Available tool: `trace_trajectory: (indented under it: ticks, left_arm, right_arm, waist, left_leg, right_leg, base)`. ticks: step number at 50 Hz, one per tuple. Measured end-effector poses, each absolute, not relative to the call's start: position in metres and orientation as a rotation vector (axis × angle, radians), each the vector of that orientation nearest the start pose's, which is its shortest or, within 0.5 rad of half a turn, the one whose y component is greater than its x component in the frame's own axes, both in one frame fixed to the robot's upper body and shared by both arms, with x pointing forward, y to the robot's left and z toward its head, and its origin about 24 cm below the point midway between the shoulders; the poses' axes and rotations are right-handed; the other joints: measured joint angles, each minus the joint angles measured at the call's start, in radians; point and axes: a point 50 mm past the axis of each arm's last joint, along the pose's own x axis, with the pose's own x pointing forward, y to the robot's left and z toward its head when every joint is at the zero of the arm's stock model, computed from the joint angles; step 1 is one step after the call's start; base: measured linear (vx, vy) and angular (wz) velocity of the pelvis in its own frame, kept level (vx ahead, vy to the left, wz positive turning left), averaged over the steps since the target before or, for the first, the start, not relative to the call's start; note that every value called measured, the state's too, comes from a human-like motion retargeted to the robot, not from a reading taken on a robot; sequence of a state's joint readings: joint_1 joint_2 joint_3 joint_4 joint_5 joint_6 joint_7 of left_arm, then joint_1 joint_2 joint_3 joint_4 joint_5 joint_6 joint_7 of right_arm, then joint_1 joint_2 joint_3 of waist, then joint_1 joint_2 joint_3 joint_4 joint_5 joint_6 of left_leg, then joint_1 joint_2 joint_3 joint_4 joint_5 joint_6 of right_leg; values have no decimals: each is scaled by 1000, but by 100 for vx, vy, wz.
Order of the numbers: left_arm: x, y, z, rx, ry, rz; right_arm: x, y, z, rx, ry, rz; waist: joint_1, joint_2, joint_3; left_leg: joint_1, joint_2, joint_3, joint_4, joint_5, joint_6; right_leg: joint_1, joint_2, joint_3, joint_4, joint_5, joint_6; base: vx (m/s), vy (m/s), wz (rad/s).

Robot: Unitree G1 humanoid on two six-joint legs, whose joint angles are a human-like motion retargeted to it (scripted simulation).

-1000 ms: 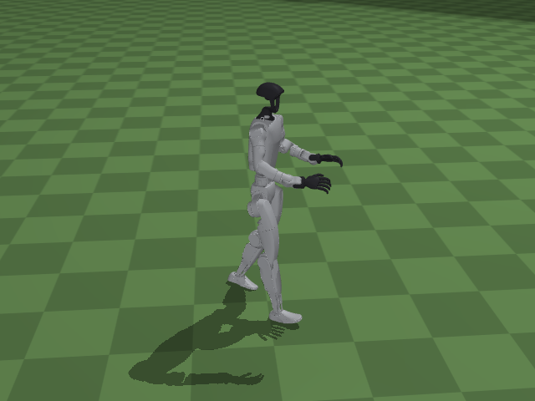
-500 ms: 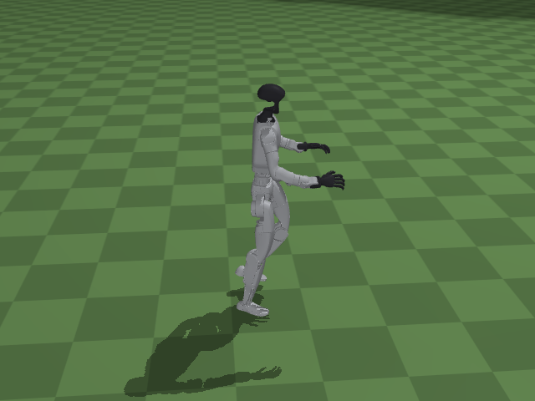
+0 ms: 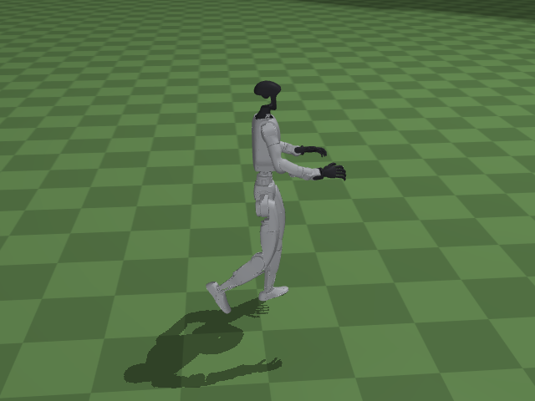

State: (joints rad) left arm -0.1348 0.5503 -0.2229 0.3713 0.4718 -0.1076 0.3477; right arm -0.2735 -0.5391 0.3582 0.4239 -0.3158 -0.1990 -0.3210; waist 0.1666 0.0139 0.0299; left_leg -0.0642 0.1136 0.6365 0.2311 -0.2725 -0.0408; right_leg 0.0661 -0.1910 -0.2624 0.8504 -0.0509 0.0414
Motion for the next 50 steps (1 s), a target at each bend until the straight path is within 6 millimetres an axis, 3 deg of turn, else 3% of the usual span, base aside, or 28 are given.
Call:
trace_trajectory:
  ticks: [5, 10, 12, 16, 20, 22, 25, 27, 30, 33, 37, 40, 45, 50]
  left_arm:
    - [282, 223, 34, 1040, -74, 70]
    - [297, 200, 45, 1023, -144, 59]
    - [301, 193, 50, 1004, -172, 69]
    - [305, 184, 56, 978, -211, 61]
    - [302, 184, 55, 972, -235, 35]
    - [300, 189, 54, 974, -221, 40]
    - [294, 195, 46, 987, -186, 40]
    - [288, 198, 39, 986, -159, 39]
    - [276, 202, 26, 981, -111, 38]
    - [269, 202, 19, 960, -100, 37]
    - [263, 201, 15, 936, -86, 41]
    - [264, 202, 21, 930, -102, 49]
    - [274, 203, 32, 952, -136, 43]
    - [280, 207, 41, 954, -139, 76]
  right_arm:
    - [287, -208, 37, -891, -119, 45]
    - [285, -217, 40, -898, -127, 29]
    - [286, -222, 42, -911, -122, 6]
    - [286, -228, 44, -913, -115, -29]
    - [285, -224, 41, -913, -120, -20]
    - [288, -226, 44, -926, -119, -35]
    - [288, -227, 45, -936, -122, -34]
    - [286, -228, 45, -941, -120, -31]
    - [279, -232, 40, -948, -105, -26]
    - [275, -235, 41, -956, -116, 2]
    - [267, -240, 38, -985, -101, 27]
    - [266, -241, 38, -1005, -93, 35]
    - [274, -236, 44, -1019, -113, 51]
    - [291, -233, 58, -1034, -159, 3]
  waist:
    - [-74, 9, -6]
    - [-159, 50, 20]
    - [-183, 54, 35]
    - [-230, 15, 68]
    - [-254, -39, 93]
    - [-259, -33, 110]
    - [-265, -20, 110]
    - [-277, -17, 97]
    - [-291, -15, 69]
    - [-275, 2, 36]
    - [-215, 11, 5]
    - [-156, 2, -2]
    - [-59, -21, 14]
    - [47, -12, 63]
  left_leg:
    - [47, -21, -125, 40, -46, -15]
    - [82, -24, -276, 94, -84, -48]
    - [125, -50, -312, 51, -83, -70]
    - [186, -122, -420, 27, -95, -80]
    - [266, -189, -502, 2, -116, -75]
    - [292, -188, -532, 11, -127, -87]
    - [331, -180, -579, 3, -117, -96]
    - [345, -186, -621, 14, -103, -89]
    - [359, -198, -689, 42, -57, -92]
    - [314, -203, -725, 149, 10, -105]
    - [176, -191, -679, 417, 151, -127]
    - [34, -123, -545, 665, 208, -88]
    - [-92, 64, -247, 869, 25, 80]
    - [-166, 2, -210, 673, -38, 20]
  right_leg:
    - [-185, 31, 86, 204, -57, 24]
    - [-228, 26, 4, -1, -179, -63]
    - [-243, 30, -14, -144, -200, -67]
    - [-248, 55, 58, -517, -137, -3]
    - [-294, 49, 125, -760, -30, 131]
    - [-256, 71, 103, -934, 7, 136]
    - [-268, 98, 98, -938, -40, 153]
    - [-246, 106, 161, -938, -18, 138]
    - [-197, 83, 189, -938, 19, 118]
    - [-190, 40, 115, -866, -32, 144]
    - [-158, 7, 64, -810, -100, 125]
    - [-140, -18, 21, -765, -146, 112]
    - [-98, -61, -55, -674, -230, 112]
    - [33, -36, -114, -751, -241, 51]
  base:
    - [50, 20, 121]
    - [45, 13, 156]
    - [43, 8, 154]
    - [44, 0, 149]
    - [50, -4, 111]
    - [51, -5, 89]
    - [54, -7, 89]
    - [59, -8, 114]
    - [62, -10, 123]
    - [62, -12, 100]
    - [56, -15, 86]
    - [49, -15, 86]
    - [46, -13, 86]
    - [42, -7, 48]
